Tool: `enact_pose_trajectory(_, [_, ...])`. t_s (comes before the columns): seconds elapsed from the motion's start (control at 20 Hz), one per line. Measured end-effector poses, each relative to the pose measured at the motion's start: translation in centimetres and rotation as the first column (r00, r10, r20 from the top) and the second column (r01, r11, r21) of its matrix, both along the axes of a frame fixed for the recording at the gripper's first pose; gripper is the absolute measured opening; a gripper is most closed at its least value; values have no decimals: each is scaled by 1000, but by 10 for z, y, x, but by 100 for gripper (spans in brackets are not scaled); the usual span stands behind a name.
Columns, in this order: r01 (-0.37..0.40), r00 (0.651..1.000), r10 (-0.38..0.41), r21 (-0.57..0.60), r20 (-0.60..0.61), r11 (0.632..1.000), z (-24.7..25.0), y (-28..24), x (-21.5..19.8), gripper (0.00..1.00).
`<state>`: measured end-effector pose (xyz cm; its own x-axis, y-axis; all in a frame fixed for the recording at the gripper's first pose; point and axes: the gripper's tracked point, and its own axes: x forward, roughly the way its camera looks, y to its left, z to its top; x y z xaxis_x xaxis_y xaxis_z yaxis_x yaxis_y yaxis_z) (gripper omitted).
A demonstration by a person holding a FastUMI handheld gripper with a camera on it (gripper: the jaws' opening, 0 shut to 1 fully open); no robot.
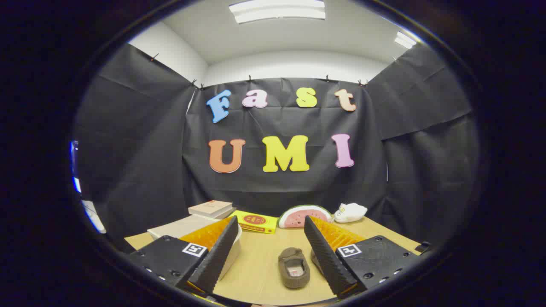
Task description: Open the storage box then place both shoes into the box .Put the left shoe in first, then the right shoe, with the right side of both shoes facing outward in a uniform manner.
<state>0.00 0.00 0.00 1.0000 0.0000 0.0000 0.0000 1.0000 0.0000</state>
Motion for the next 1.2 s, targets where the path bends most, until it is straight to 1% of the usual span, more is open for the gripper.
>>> enact_pose_trajectory(0.2, [18, 1000, -18, -5, 2, 1000, 5, -4, -3, 95])
enact_pose_trajectory(0.5, [87, 996, -86, -35, 40, 996, 23, -9, -17, 95])
enact_pose_trajectory(0.6, [97, 995, -96, -36, 43, 995, 23, -9, -19, 95])
enact_pose_trajectory(0.85, [57, 998, -56, 30, -6, 998, 8, -10, 0, 95])
enact_pose_trajectory(0.95, [31, 999, -31, 24, -28, 999, 1, -5, 10, 95])
enact_pose_trajectory(1.05, [47, 998, -47, 1, -51, 999, -5, -12, 20, 96])
enact_pose_trajectory(1.2, [22, 998, -20, 29, -66, 999, -7, -10, 36, 96])
